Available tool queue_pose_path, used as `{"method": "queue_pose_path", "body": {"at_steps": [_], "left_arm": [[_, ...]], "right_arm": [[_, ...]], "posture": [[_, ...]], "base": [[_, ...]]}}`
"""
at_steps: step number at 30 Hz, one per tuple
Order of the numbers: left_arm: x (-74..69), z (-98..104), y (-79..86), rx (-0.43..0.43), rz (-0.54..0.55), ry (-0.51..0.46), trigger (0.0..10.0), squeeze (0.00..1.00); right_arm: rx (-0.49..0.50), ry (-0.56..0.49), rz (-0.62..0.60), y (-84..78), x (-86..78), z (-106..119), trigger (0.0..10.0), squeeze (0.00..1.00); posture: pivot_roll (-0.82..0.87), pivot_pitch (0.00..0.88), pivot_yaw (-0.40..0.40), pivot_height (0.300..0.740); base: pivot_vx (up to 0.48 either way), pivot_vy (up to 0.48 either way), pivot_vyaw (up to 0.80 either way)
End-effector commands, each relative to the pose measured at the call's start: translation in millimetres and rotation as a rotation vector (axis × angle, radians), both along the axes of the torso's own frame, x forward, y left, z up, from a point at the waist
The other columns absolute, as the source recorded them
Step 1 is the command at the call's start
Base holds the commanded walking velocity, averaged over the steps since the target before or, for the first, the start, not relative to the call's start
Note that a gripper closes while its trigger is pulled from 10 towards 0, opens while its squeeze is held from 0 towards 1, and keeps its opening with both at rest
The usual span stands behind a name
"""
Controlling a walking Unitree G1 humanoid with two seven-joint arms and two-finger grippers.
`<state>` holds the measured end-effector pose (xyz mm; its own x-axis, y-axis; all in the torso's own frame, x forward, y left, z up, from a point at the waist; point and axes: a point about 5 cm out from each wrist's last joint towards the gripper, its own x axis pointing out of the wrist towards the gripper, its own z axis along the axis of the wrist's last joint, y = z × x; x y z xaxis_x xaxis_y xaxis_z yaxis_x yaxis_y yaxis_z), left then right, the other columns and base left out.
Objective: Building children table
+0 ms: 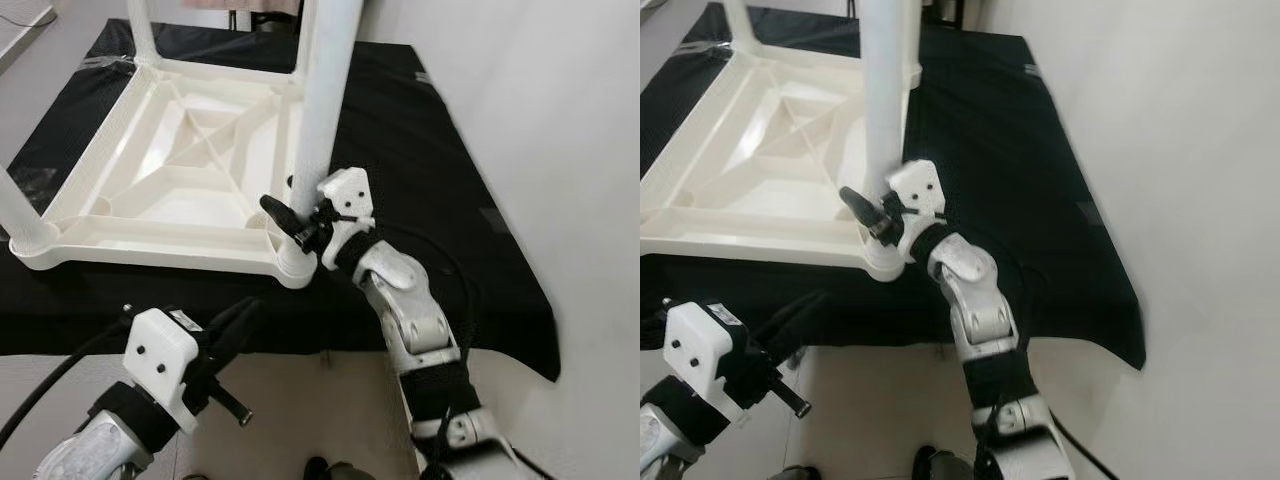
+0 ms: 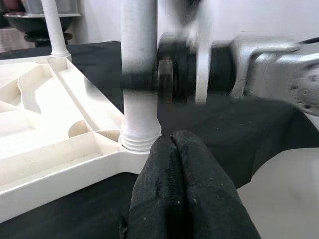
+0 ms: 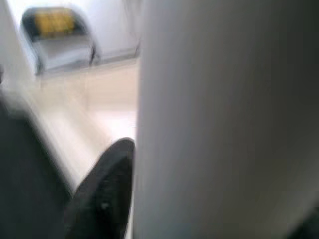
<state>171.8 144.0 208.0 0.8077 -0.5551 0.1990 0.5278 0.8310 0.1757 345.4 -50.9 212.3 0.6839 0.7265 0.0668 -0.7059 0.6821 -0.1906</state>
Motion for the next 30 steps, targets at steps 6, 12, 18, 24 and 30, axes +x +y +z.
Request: {"method": "queue_pose_path", "body": {"at_steps": [6, 12, 18, 24, 30], "left_arm": [[-0.5, -3.1, 0.7, 0.006, -0.004, 0.017, 10.0, 0.00], [-1.6, -3.5, 0.2, 0.007, -0.003, 0.017, 10.0, 0.00], [-2.6, -4.6, -0.5, 0.011, -0.003, 0.021, 10.0, 0.00], [-3.4, -5.4, -0.9, 0.016, -0.003, 0.023, 10.0, 0.00], [-1.3, -4.3, -1.3, 0.015, -0.002, 0.020, 10.0, 0.00]], "right_arm": [[-0.018, -0.098, 0.423, 9.1, -6.9, 37.0, 10.0, 0.00], [-0.175, -0.138, 0.673, 9.7, -1.6, 49.6, 10.0, 0.00], [-0.208, -0.096, 0.739, 9.3, 10.5, 56.3, 10.0, 0.00], [-0.194, -0.080, 0.752, 13.7, 18.6, 67.5, 0.0, 0.00], [-0.210, -0.063, 0.752, 10.3, 23.0, 65.6, 0.0, 0.00]], "posture": [[0.17, 0.265, -0.153, 0.740], [0.18, 0.268, -0.155, 0.740], [0.20, 0.272, -0.164, 0.740], [0.21, 0.275, -0.170, 0.740], [0.21, 0.273, -0.174, 0.740]], "base": [[0.000, 0.000, 0.00], [0.000, 0.000, 0.00], [0.000, 0.000, 0.00], [0.000, 0.000, 0.00], [0.000, 0.000, 0.00]]}}
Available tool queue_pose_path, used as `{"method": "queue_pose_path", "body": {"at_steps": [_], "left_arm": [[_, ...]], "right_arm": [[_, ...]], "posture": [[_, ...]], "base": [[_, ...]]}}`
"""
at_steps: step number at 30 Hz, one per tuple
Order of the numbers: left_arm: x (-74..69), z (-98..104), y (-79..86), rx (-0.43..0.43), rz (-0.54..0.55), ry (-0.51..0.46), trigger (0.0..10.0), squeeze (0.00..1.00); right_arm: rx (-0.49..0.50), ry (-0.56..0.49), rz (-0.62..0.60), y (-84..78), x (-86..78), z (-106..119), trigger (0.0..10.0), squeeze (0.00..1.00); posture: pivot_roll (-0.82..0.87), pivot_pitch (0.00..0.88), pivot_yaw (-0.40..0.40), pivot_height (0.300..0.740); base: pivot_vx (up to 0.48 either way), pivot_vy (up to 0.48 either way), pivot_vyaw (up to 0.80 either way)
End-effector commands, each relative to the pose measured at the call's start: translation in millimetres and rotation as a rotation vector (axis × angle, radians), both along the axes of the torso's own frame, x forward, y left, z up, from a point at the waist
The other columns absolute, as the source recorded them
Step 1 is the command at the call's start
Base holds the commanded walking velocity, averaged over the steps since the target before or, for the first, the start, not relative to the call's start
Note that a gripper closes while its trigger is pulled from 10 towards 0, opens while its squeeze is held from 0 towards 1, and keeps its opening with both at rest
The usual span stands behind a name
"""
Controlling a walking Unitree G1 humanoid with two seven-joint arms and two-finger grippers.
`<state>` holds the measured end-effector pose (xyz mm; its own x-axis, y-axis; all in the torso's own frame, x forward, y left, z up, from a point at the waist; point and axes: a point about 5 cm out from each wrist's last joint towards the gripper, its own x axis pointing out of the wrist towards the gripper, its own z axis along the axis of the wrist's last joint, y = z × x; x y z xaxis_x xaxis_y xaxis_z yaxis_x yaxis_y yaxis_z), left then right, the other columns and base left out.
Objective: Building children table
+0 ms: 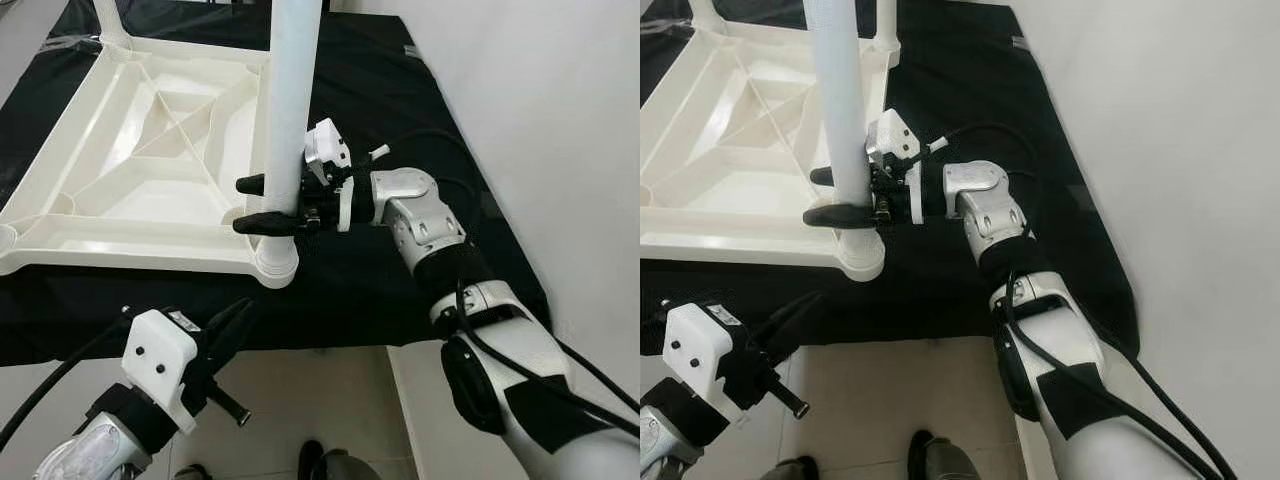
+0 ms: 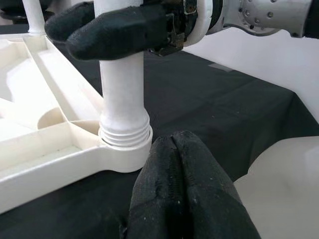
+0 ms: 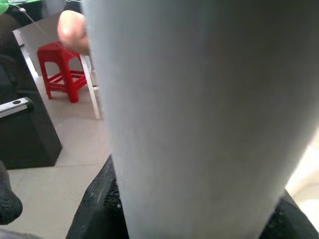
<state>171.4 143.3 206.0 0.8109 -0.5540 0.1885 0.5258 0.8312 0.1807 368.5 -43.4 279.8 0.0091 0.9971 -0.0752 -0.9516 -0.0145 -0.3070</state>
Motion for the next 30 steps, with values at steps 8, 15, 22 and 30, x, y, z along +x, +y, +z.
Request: {"method": "queue_pose_path", "body": {"at_steps": [8, 15, 22, 30], "left_arm": [[3.6, 3.4, -4.7, -0.008, -0.012, -0.002, 10.0, 0.00], [2.3, 6.0, -3.5, -0.011, -0.016, -0.007, 10.0, 0.00], [2.5, 8.0, -4.7, -0.019, -0.027, -0.006, 10.0, 0.00], [1.0, 6.6, -3.5, -0.018, -0.025, -0.005, 10.0, 0.00]], "right_arm": [[-0.026, 0.004, -0.200, -27.4, 12.5, -21.9, 0.0, 0.00], [0.144, 0.043, -0.814, -45.7, 21.7, -52.9, 0.0, 0.00], [0.159, 0.079, -0.895, -12.0, -28.6, -107.1, 0.0, 0.00], [0.175, 0.046, -0.839, 5.4, -26.7, -84.6, 10.0, 0.00]], "posture": [[0.17, 0.270, -0.187, 0.740], [0.14, 0.276, -0.184, 0.740], [0.14, 0.274, -0.170, 0.740], [0.14, 0.254, -0.155, 0.740]], "base": [[0.000, 0.000, 0.00], [0.000, 0.000, 0.00], [0.000, 0.000, 0.00], [0.000, 0.000, 0.00]]}}
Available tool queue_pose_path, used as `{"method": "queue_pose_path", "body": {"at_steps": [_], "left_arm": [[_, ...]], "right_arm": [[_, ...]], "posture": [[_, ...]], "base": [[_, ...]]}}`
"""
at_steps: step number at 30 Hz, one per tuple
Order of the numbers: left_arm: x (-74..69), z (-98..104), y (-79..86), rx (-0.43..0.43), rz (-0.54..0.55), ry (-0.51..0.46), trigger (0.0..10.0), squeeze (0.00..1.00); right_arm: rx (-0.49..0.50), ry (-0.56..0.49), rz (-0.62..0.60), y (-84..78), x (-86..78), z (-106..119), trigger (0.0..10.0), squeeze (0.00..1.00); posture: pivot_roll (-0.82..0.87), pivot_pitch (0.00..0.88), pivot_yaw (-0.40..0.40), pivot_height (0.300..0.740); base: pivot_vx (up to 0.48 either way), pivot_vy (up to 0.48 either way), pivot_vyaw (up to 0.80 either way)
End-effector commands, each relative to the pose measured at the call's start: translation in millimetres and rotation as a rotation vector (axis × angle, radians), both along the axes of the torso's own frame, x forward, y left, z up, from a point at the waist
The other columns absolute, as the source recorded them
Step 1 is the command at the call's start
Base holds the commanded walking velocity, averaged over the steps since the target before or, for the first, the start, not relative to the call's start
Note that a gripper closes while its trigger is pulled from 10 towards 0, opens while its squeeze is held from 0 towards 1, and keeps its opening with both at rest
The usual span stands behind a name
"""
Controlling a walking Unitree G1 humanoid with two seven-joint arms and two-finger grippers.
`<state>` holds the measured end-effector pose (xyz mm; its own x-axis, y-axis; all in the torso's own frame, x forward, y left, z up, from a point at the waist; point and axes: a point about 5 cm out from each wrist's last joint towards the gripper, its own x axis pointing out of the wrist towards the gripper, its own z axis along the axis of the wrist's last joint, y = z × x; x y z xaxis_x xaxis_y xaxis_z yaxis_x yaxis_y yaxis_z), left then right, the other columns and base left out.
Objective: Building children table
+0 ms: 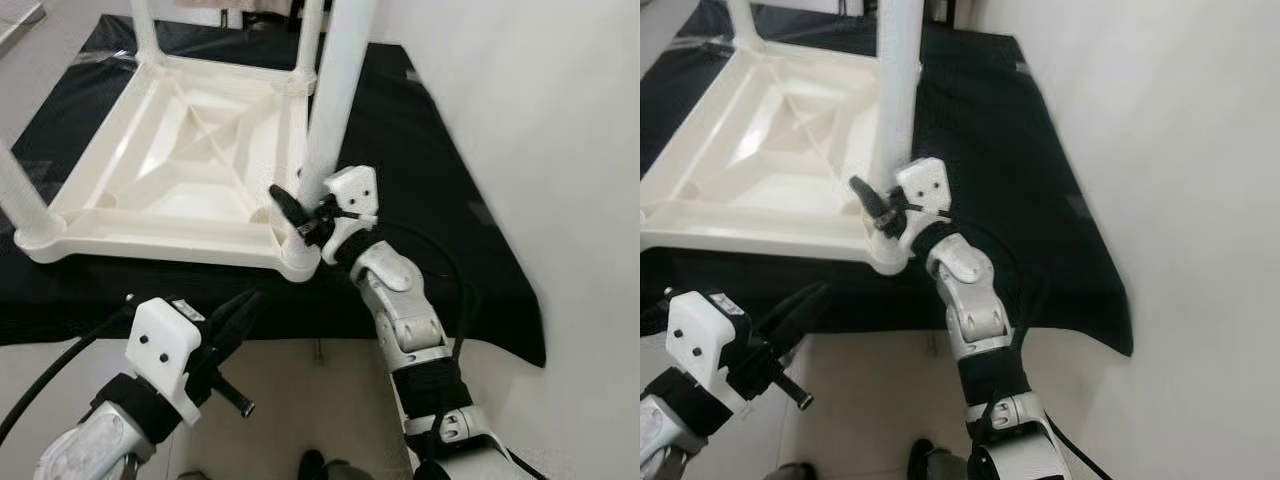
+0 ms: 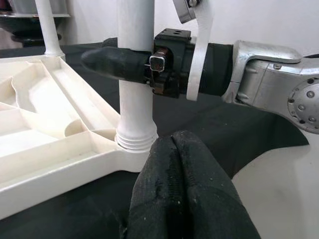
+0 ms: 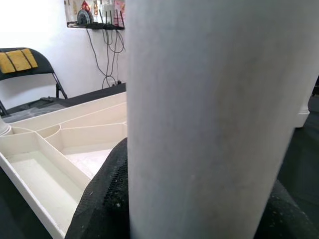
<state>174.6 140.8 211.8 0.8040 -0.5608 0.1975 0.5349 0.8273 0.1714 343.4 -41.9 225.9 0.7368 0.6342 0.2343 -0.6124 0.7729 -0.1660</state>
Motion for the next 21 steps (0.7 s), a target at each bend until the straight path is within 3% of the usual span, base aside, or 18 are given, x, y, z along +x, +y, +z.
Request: {"method": "queue_pose_path", "body": {"at_steps": [1, 3, 4, 5, 8, 10, 11, 12, 13, 17, 21], "left_arm": [[-1.2, 1.0, -1.4, -0.007, -0.016, -0.002, 10.0, 0.00], [-0.6, 1.1, -1.7, -0.007, -0.019, -0.001, 10.0, 0.00], [-0.3, 0.4, -3.1, -0.009, -0.024, 0.001, 10.0, 0.00], [-0.3, -0.9, -3.7, -0.009, -0.025, 0.003, 10.0, 0.00], [-0.2, -1.9, -4.3, -0.010, -0.026, 0.004, 10.0, 0.00], [-0.4, -2.8, -2.9, -0.011, -0.019, -0.001, 10.0, 0.00], [-0.4, -2.8, -2.9, -0.011, -0.019, -0.001, 10.0, 0.00], [-0.8, -3.5, -2.5, -0.011, -0.016, -0.001, 10.0, 0.00], [-1.3, -4.8, -2.5, -0.010, -0.014, -0.001, 10.0, 0.00], [-1.7, -5.1, -2.5, -0.009, -0.013, -0.002, 10.0, 0.00], [-2.9, -6.1, -0.9, -0.005, -0.006, -0.001, 10.0, 0.00]], "right_arm": [[-0.128, 0.110, 0.006, 4.1, -2.7, -26.8, 10.0, 0.00], [-0.123, 0.107, 0.007, 4.3, -3.3, -24.5, 10.0, 0.00], [-0.120, 0.091, 0.084, 6.6, -2.6, -19.0, 10.0, 1.00], [-0.148, 0.032, 0.154, 6.2, 1.6, -12.7, 10.0, 1.00], [-0.170, -0.010, 0.199, 5.1, 4.6, -8.1, 10.0, 1.00], [-0.213, -0.045, 0.394, 3.9, 9.1, 3.3, 10.0, 1.00], [-0.213, -0.045, 0.394, 3.9, 9.1, 3.3, 10.0, 1.00], [-0.229, -0.047, 0.490, 3.9, 9.7, 9.2, 10.0, 1.00], [-0.318, -0.065, 0.621, 4.4, 11.4, 18.2, 10.0, 0.00], [-0.350, -0.067, 0.669, 4.7, 11.6, 21.2, 10.0, 0.00], [-0.346, -0.044, 0.803, 12.1, 13.2, 42.1, 10.0, 0.00]], "posture": [[0.14, 0.254, -0.155, 0.740], [0.14, 0.254, -0.155, 0.740], [0.15, 0.248, -0.156, 0.740], [0.15, 0.246, -0.158, 0.740], [0.15, 0.244, -0.160, 0.740], [0.16, 0.244, -0.162, 0.740], [0.16, 0.244, -0.162, 0.740], [0.17, 0.243, -0.166, 0.740], [0.18, 0.242, -0.174, 0.740], [0.18, 0.243, -0.176, 0.740], [0.18, 0.250, -0.179, 0.740]], "base": [[0.000, 0.000, 0.00], [0.000, 0.000, 0.00], [0.000, 0.000, 0.00], [0.000, 0.000, 0.00], [0.000, 0.000, 0.00], [0.000, 0.000, 0.00], [0.000, 0.000, 0.00], [0.000, 0.000, 0.00], [0.000, 0.000, 0.00], [0.000, 0.000, 0.00], [0.000, 0.000, 0.00]]}}
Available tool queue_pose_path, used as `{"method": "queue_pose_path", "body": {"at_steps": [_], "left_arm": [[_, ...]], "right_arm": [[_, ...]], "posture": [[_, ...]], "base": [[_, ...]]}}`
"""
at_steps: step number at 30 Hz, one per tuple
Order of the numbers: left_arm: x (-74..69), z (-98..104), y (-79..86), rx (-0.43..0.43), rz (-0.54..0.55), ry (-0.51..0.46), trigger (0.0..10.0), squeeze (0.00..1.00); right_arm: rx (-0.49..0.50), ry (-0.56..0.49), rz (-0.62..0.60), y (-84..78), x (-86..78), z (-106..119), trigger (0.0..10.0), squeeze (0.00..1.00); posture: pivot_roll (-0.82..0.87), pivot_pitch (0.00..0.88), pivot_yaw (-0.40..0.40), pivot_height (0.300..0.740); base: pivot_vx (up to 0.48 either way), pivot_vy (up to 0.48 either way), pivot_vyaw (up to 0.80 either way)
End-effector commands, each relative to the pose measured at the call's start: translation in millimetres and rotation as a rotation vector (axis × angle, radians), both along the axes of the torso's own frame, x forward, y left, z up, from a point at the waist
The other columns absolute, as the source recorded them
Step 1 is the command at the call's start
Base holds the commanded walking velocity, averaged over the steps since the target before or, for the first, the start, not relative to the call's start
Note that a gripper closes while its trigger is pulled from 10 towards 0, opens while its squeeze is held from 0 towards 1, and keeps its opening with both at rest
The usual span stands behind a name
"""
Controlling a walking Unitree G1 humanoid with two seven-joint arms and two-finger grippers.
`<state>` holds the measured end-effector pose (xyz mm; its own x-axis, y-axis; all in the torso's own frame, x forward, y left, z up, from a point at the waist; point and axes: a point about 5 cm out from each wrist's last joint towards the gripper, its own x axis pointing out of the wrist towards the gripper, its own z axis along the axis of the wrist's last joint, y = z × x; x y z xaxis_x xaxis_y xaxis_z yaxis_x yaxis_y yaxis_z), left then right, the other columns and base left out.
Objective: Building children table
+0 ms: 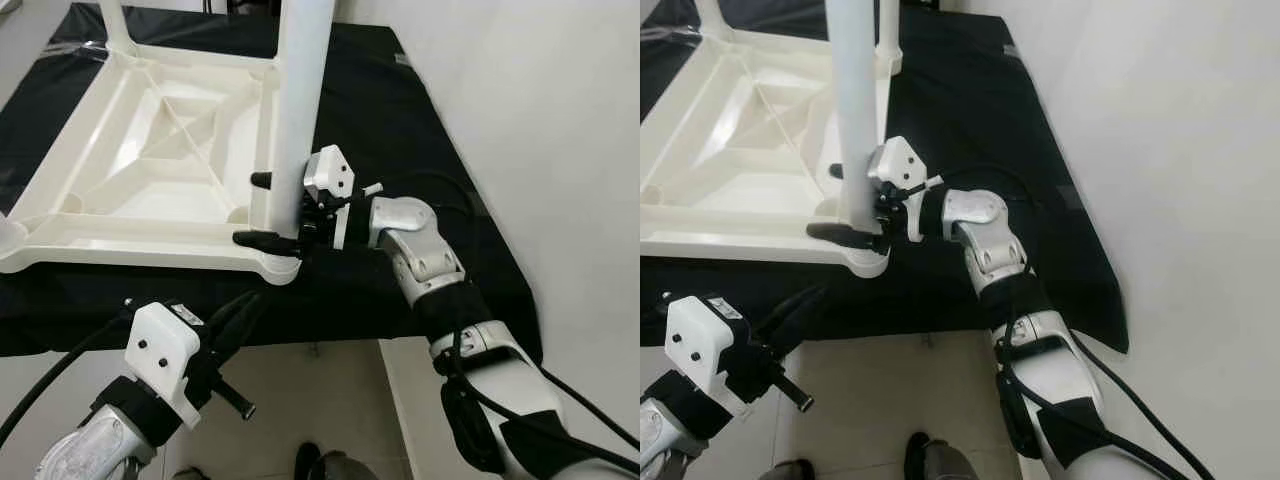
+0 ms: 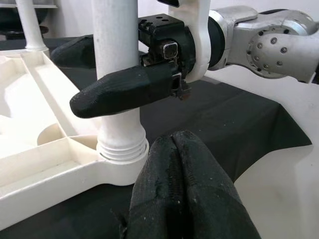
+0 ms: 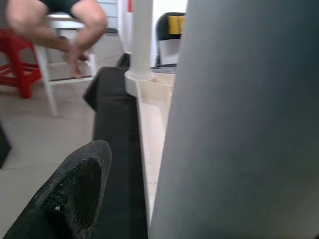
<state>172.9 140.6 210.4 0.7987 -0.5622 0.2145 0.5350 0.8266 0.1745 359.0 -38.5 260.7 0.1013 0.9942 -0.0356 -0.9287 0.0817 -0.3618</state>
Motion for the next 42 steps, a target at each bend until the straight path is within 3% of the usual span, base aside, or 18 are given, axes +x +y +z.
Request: {"method": "queue_pose_path", "body": {"at_steps": [1, 4, 5, 6, 7, 8, 16, 22, 23, 24, 26, 27, 29, 30, 34, 40, 41, 42], "left_arm": [[-1.5, -4.9, -0.3, 0.003, -0.001, 0.016, 10.0, 0.00], [-1.9, -6.3, 0.5, 0.004, 0.000, 0.021, 10.0, 0.00], [-2.2, -7.4, 0.8, 0.005, 0.000, 0.023, 10.0, 0.00], [-2.2, -7.4, 0.8, 0.005, 0.000, 0.023, 10.0, 0.00], [-2.4, -8.1, 1.0, 0.006, 0.000, 0.024, 10.0, 0.00], [-2.7, -8.8, 1.1, 0.006, 0.000, 0.025, 10.0, 0.00], [-3.0, -10.8, 0.9, 0.006, -0.005, 0.030, 10.0, 0.00], [-3.0, -11.8, 1.2, 0.006, -0.007, 0.029, 10.0, 0.00], [-3.0, -12.0, 1.8, 0.006, -0.006, 0.028, 10.0, 0.00], [-3.0, -12.0, 1.8, 0.006, -0.006, 0.028, 10.0, 0.00], [-3.7, -12.5, 3.7, 0.008, -0.013, 0.031, 10.0, 0.00], [-3.7, -12.5, 3.7, 0.008, -0.013, 0.031, 10.0, 0.00], [-3.9, -12.0, 4.8, 0.009, -0.017, 0.033, 10.0, 0.00], [-3.6, -12.3, 5.1, 0.012, -0.017, 0.035, 10.0, 0.00], [-2.7, -12.1, 4.2, 0.007, -0.021, 0.033, 10.0, 0.00], [0.9, -5.1, 1.5, 0.006, -0.023, 0.009, 10.0, 0.00], [1.3, -4.1, 1.4, 0.005, -0.021, 0.005, 10.0, 0.00], [1.3, -4.1, 1.4, 0.005, -0.021, 0.005, 10.0, 0.00]], "right_arm": [[-0.007, 0.035, 0.101, 10.6, -2.0, 11.2, 10.0, 0.00], [-0.010, 0.052, 0.127, 14.3, -0.4, 13.8, 10.0, 0.00], [-0.021, 0.054, 0.142, 15.5, 0.7, 13.6, 8.2, 0.00], [-0.021, 0.054, 0.142, 15.5, 0.7, 13.6, 8.2, 0.00], [-0.027, 0.052, 0.147, 16.1, 1.5, 13.2, 1.4, 0.00], [-0.027, 0.060, 0.164, 15.6, 2.1, 13.0, 0.0, 0.00], [-0.024, 0.073, 0.147, 5.5, 5.6, 9.2, 0.0, 0.00], [-0.017, 0.046, 0.000, -8.4, 14.5, 5.0, 0.0, 0.00], [0.018, 0.056, -0.109, -15.2, 19.7, 1.9, 0.0, 0.00], [0.018, 0.056, -0.109, -15.2, 19.7, 1.9, 0.0, 0.00], [0.113, 0.088, -0.509, -24.7, 29.9, -21.5, 0.0, 0.00], [0.113, 0.088, -0.509, -24.7, 29.9, -21.5, 0.0, 0.00], [0.209, 0.151, -0.820, -19.6, 9.7, -54.0, 0.0, 0.00], [0.198, 0.173, -0.819, -6.3, -7.8, -66.4, 0.0, 0.00], [0.170, 0.189, -0.714, 19.3, -24.3, -77.9, 0.0, 0.00], [0.173, 0.170, -0.678, 23.0, -9.9, -68.5, 0.0, 0.00], [0.172, 0.163, -0.693, 22.7, -7.4, -64.5, 10.0, 0.00], [0.172, 0.163, -0.693, 22.7, -7.4, -64.5, 10.0, 0.00]], "posture": [[0.18, 0.253, -0.181, 0.740], [0.18, 0.259, -0.181, 0.740], [0.18, 0.260, -0.182, 0.740], [0.18, 0.260, -0.182, 0.740], [0.18, 0.260, -0.182, 0.740], [0.18, 0.265, -0.183, 0.740], [0.17, 0.268, -0.180, 0.740], [0.17, 0.266, -0.182, 0.740], [0.16, 0.268, -0.182, 0.740], [0.16, 0.268, -0.182, 0.740], [0.15, 0.274, -0.176, 0.740], [0.15, 0.274, -0.176, 0.740], [0.15, 0.284, -0.165, 0.740], [0.15, 0.277, -0.167, 0.740], [0.15, 0.266, -0.160, 0.740], [0.15, 0.256, -0.169, 0.740], [0.15, 0.253, -0.167, 0.740], [0.15, 0.253, -0.167, 0.740]], "base": [[0.000, 0.000, 0.00], [0.000, 0.000, 0.00], [0.000, 0.000, 0.00], [0.000, 0.000, 0.00], [0.000, 0.000, 0.00], [0.000, 0.000, 0.00], [0.000, 0.000, 0.00], [0.000, 0.000, 0.00], [0.000, 0.000, 0.00], [0.000, 0.000, 0.00], [0.000, 0.000, 0.00], [0.000, 0.000, 0.00], [0.000, 0.000, 0.00], [0.000, 0.000, 0.00], [0.000, 0.000, 0.00], [0.000, 0.000, 0.00], [0.000, 0.000, 0.00], [0.000, 0.000, 0.00]]}}
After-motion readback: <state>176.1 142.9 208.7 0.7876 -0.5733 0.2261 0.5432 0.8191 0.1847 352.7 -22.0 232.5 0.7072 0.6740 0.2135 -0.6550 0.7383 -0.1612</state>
